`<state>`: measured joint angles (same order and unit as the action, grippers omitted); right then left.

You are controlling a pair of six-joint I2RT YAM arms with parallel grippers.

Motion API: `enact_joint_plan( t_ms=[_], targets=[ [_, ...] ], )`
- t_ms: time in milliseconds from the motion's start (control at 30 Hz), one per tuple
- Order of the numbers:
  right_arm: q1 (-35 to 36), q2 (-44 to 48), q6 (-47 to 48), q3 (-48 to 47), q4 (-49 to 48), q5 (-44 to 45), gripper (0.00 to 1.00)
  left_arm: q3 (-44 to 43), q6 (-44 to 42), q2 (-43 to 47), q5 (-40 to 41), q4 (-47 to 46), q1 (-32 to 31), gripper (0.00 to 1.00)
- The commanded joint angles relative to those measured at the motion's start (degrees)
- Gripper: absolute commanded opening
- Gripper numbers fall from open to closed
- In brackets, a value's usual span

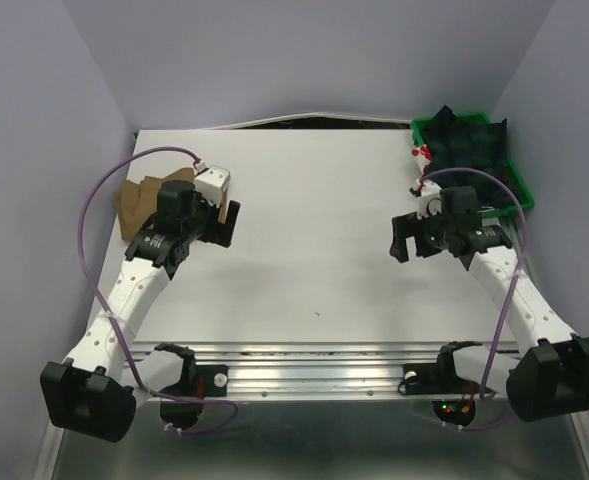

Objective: Fold and stack the skirts
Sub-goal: Grab the skirt from the pile

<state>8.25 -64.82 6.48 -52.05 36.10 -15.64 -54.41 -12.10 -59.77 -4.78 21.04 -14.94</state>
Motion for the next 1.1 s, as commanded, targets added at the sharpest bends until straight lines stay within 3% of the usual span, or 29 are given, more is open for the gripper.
enact_joint_plan(
  t_ms=[0, 167, 367, 667, 800, 900, 1067],
  targets=[
    [-0.08, -0.12, 0.82, -5.77, 1.25, -1.06, 1.0, -3.15, -0.29, -0.26, -2.69, 1.28, -0.09, 0.99],
    [-0.08, -7.42, 1.08, -14.73, 3.1, -0.45, 1.0, -5.7, -2.05, -1.58, -7.79, 4.1, -0.09, 0.98],
    [-2.62, -20.22, 0.55, -33.61, 3.63, 3.42, 1.0, -6.93, -1.0, -3.25, -7.61, 1.64, -0.09, 0.99],
    [-18.61, -44.58, -6.13, -68.3, 3.63, 3.6, 1.0, -9.04, 2.25, -5.45, -12.8, 0.06, -0.09, 0.99],
    [-23.01, -57.4, -6.13, -78.26, 3.72, 4.56, 1.0, -10.01, 3.13, -6.85, -14.21, 0.23, -0.09, 0.98],
    [-24.42, -62.78, -4.99, -83.02, 3.46, 5.27, 1.0, -10.27, 3.22, -8.26, -14.65, 0.67, -0.09, 0.98],
    [-25.48, -70.69, -2.97, -82.43, 0.91, 6.23, 1.0, -8.61, 2.08, -10.45, -12.81, 0.85, 0.0, 0.99]
  ],
)
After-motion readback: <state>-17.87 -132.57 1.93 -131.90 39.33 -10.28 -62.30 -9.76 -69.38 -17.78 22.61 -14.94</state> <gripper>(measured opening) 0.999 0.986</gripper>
